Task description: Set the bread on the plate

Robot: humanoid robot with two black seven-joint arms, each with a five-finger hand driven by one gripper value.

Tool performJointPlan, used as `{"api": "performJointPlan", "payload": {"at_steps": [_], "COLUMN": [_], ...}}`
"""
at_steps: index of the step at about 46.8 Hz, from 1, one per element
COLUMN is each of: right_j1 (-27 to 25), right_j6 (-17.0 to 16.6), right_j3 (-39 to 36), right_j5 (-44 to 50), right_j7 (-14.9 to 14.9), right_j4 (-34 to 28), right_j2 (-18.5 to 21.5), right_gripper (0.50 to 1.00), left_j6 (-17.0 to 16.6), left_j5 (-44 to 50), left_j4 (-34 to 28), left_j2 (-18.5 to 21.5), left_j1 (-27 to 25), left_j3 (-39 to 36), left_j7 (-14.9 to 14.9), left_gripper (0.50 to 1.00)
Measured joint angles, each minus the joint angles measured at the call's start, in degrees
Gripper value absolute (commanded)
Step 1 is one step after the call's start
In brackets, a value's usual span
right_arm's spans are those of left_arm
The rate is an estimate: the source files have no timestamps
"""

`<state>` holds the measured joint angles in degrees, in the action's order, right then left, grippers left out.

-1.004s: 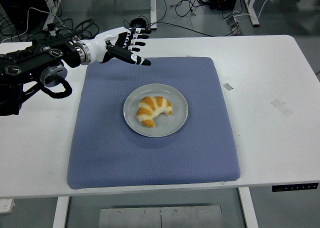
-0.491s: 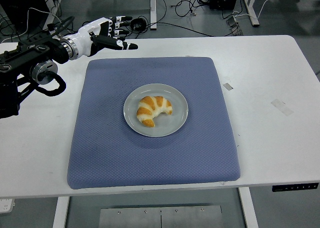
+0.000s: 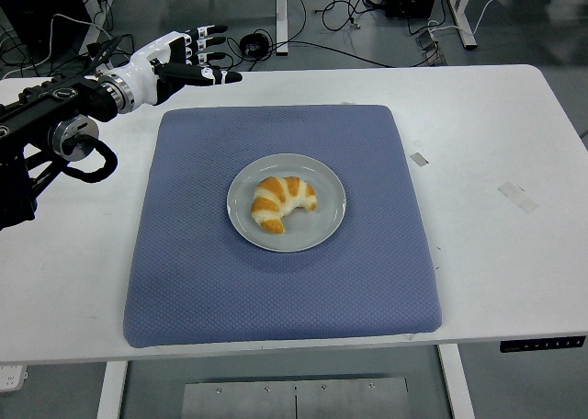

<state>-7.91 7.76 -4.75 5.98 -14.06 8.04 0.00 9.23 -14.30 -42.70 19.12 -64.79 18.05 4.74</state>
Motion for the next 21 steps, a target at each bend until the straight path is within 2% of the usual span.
{"api": "performJointPlan", "payload": {"at_steps": [21], "right_j1": [0.5], "right_j6": [0.0], "right_j3": [0.0], "right_j5": [0.0], "right_j7": [0.0], "right_j4": [0.0], "right_j2": [0.0], "right_gripper": [1.0], "left_j6": [0.0], "left_j5": [0.0], "left_j4": [0.0], "left_j2": [-0.1], "left_j1": [0.0], "left_j3": [0.0], "left_j7": [0.0], "left_gripper": [0.971]}}
